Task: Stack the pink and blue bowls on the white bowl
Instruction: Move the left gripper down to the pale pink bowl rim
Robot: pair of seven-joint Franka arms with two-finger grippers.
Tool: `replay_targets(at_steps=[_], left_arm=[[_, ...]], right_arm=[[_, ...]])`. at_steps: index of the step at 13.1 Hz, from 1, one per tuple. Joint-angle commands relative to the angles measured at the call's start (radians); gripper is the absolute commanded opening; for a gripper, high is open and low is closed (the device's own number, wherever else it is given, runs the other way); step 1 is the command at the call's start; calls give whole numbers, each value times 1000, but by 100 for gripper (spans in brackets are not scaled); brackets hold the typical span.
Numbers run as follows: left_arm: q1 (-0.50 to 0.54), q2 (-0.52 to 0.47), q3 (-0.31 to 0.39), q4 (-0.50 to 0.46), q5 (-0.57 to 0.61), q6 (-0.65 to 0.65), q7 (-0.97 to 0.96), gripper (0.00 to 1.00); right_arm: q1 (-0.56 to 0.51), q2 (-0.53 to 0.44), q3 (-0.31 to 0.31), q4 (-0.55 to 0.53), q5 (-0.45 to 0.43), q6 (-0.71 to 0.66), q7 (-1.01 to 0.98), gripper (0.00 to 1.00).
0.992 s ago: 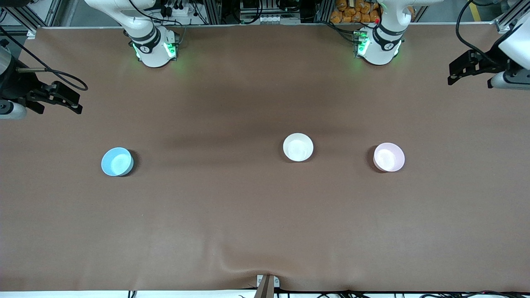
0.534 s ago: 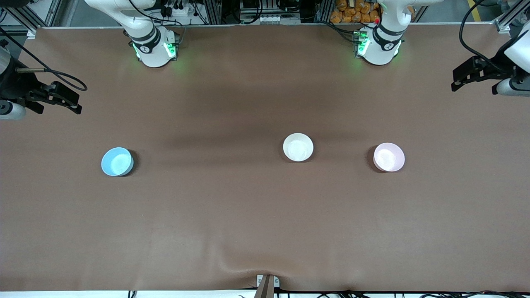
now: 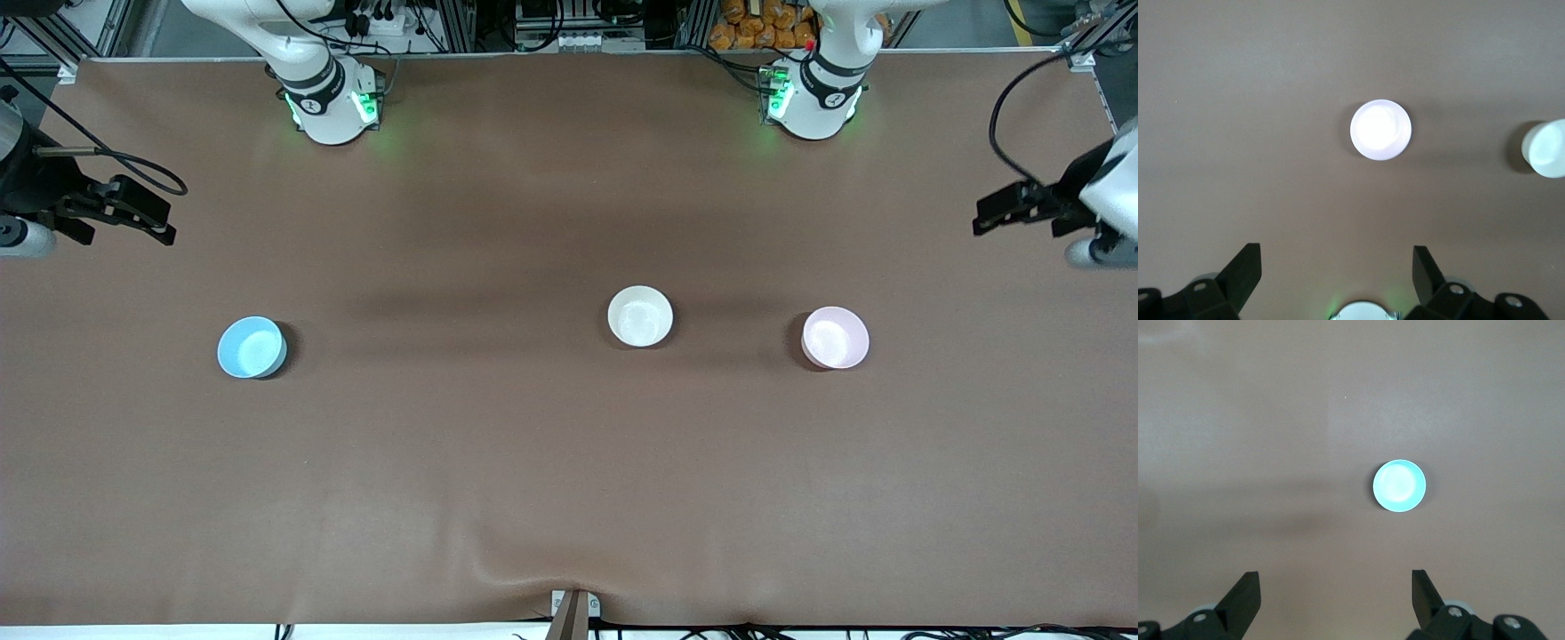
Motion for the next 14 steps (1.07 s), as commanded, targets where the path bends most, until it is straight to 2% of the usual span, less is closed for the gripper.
replay_targets(at_steps=[1,4,7,14], left_arm=[[2,-32,-7,-177,11,169,10,100],[31,-41,-14,-372,11,453,15,100],[35,20,-15,-504,10,709,16,100],[37,287,-15,-512,4,998,16,99]], right_arm=[[-12,-11,7,-9,10,-2,-12,100],[-16,-11,7,-9,10,-2,-12,100],[-14,-11,9,-9,10,-1,-12,100],[-16,-11,9,-9,10,-1,-12,100]])
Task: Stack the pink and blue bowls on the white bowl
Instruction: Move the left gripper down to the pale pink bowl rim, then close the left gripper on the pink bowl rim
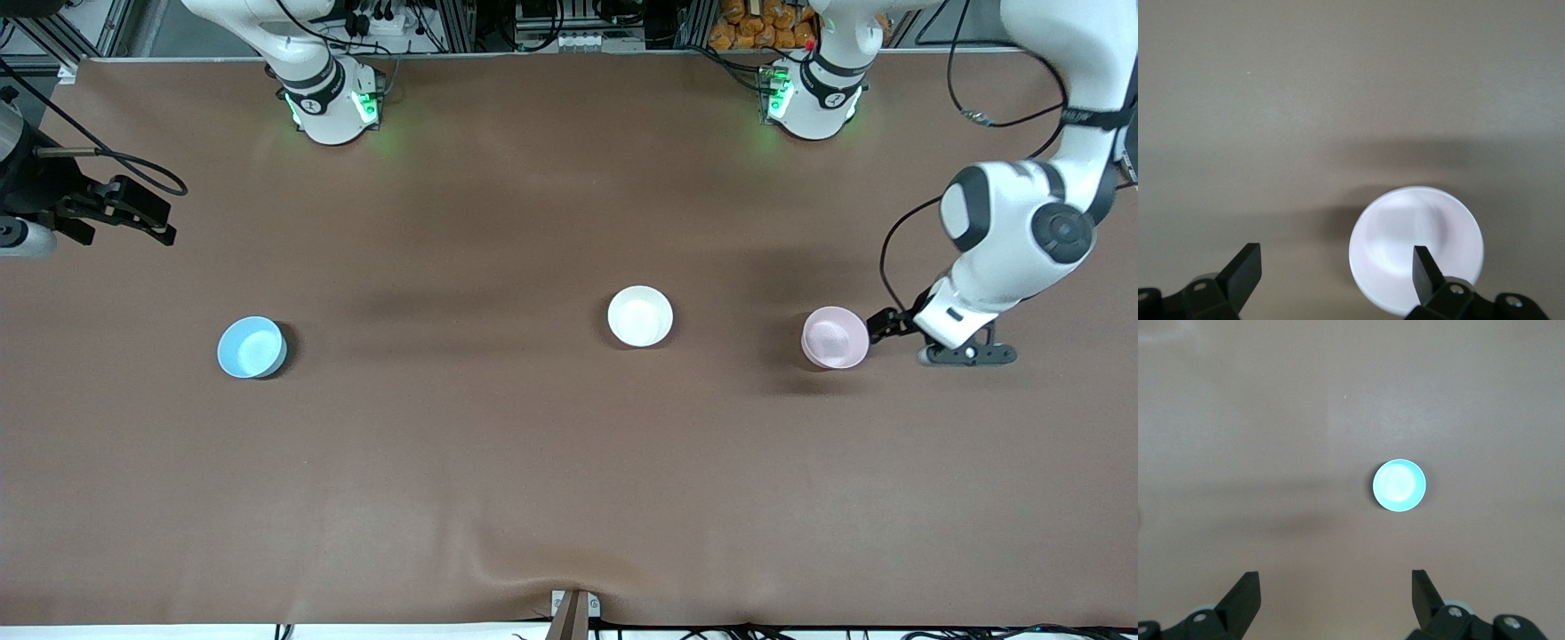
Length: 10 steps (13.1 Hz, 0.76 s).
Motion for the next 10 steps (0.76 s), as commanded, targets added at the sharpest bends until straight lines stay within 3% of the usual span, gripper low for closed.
replay_targets(at_steps=[1,3,10], left_arm=[[15,66,-13,18,1,59,14,95],[15,73,-13,9,0,59,15,89],[15,69,-17,-68,0,59,17,53]], right_arm=[[-14,-11,8,-8,10,1,-12,100],[-14,-11,8,-8,11,1,-12,100],[-14,-11,8,-8,11,1,-12,100]])
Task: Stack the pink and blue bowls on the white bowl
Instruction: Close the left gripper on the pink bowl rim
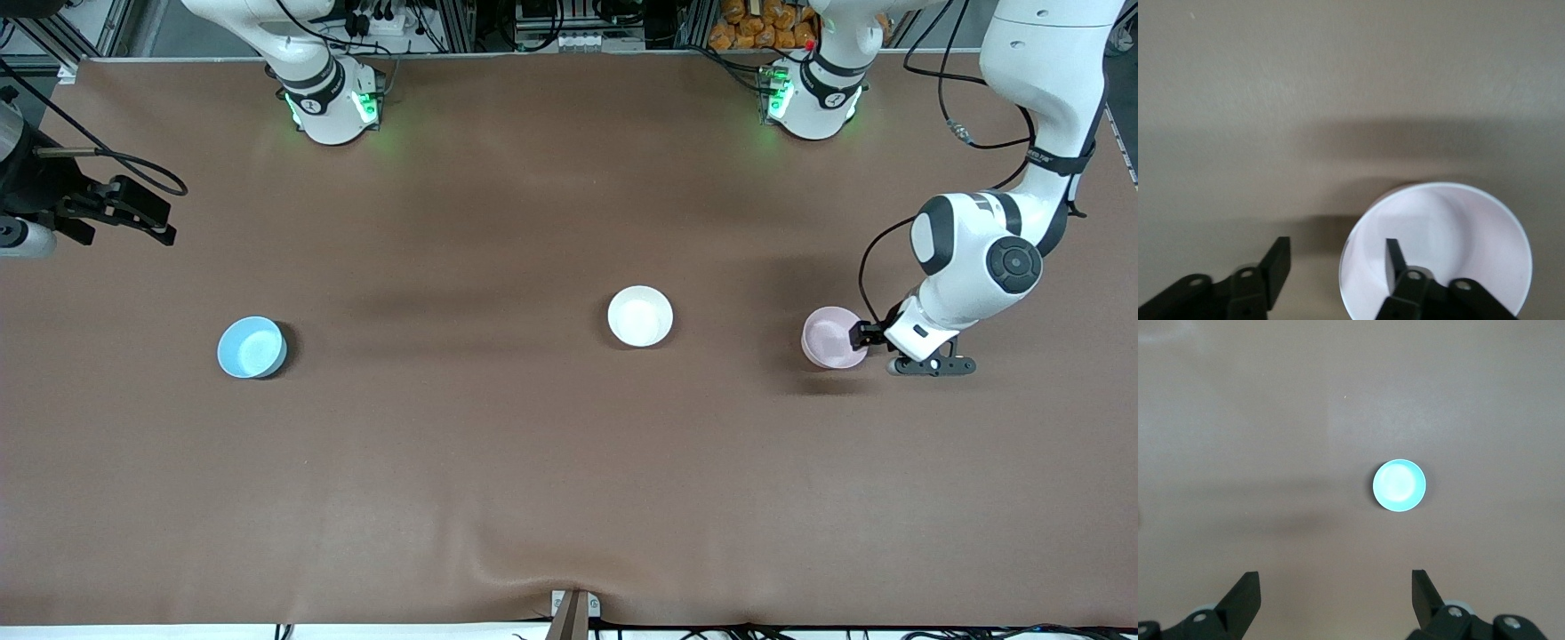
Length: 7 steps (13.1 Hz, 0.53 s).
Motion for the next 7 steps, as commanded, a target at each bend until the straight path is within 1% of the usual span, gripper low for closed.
replay_targets(at_steps=[1,3,4,6,7], left_arm=[[15,-16,-13,-37,0,6,17,43],[15,-11,-13,-40,0,6,18,29],[13,-11,-13,-42,0,6,18,24],[15,-11,-13,-42,0,6,18,22],[13,-11,-13,-42,0,6,18,17]], right_arm=[[-14,-11,8,-8,11,1,-12,100],[-14,-11,8,-8,11,1,-12,100],[-14,-11,8,-8,11,-1,-12,100],[-14,-11,8,-8,11,-1,-12,100],[-16,-11,8,-8,11,-1,-12,100]])
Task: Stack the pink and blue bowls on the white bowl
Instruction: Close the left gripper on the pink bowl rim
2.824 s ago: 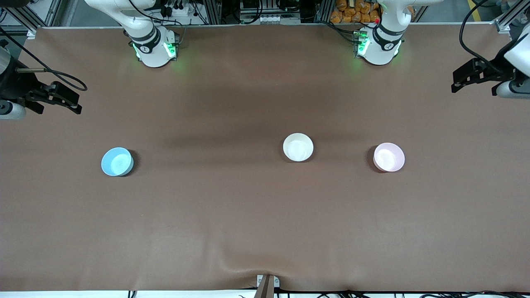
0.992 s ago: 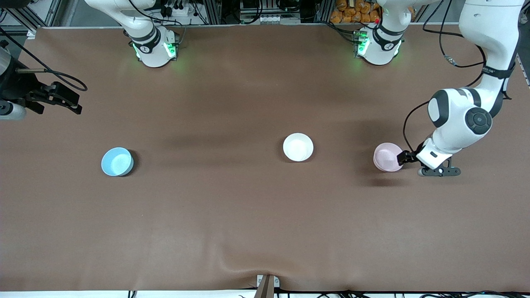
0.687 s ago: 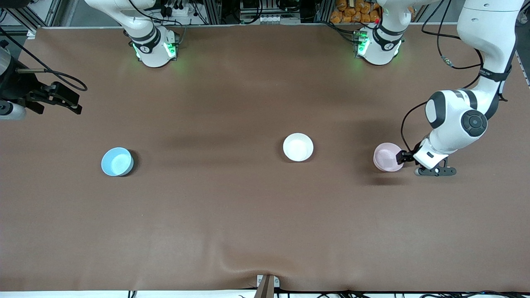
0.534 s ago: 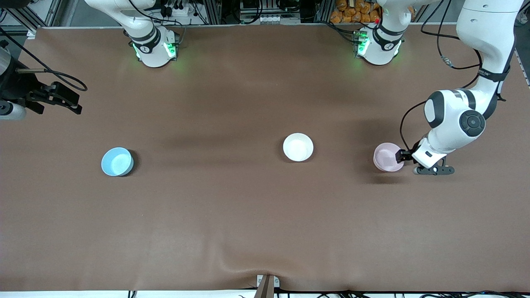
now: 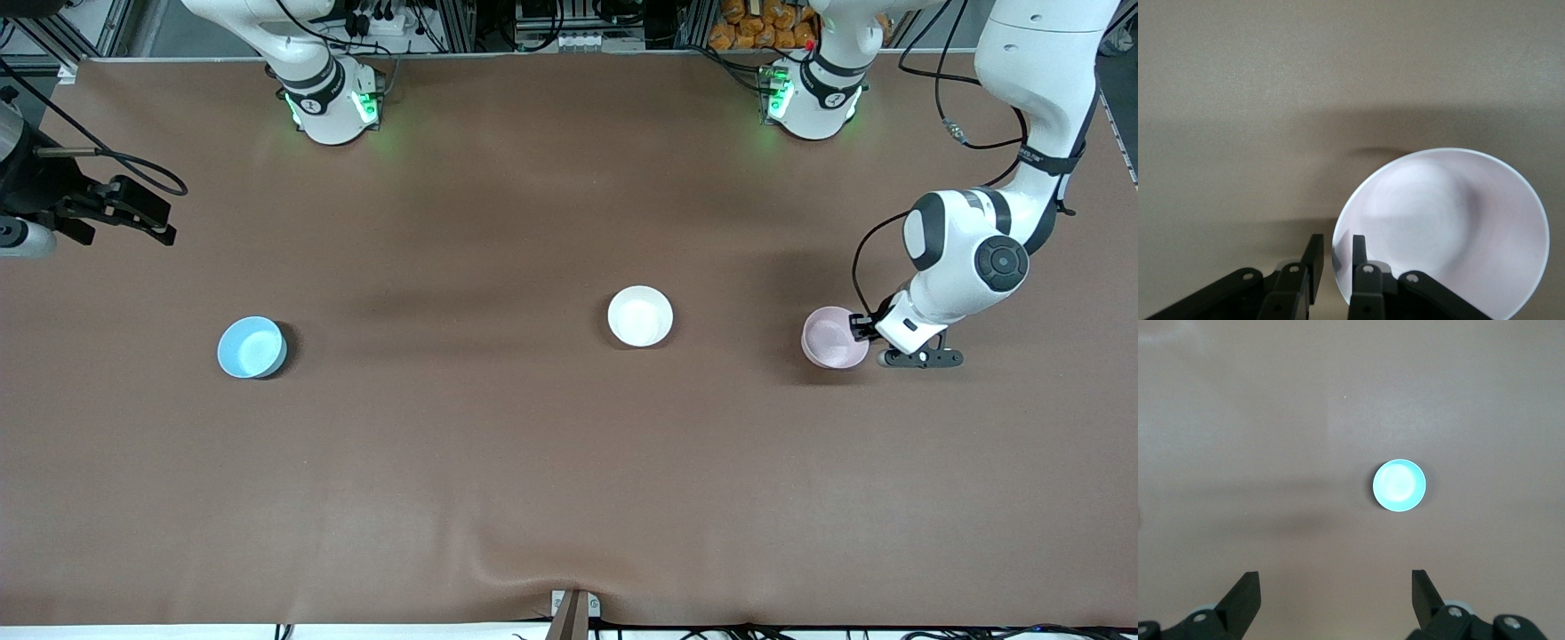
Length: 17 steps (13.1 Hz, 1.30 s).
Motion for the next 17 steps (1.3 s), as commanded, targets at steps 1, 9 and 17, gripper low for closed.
replay_targets(at_steps=[1,9,17], left_arm=[[13,-11,-12,-14,0,6,18,15],[15,-51,-13,-34,2,3,95,0],[13,-158,-47,-3,1,-127,107,0]], right_arm=[[-16,-11,8,-8,11,-1,-12,100],[-14,-11,8,-8,11,-1,-12,100],[-14,-11,8,-8,11,-1,-12,100]])
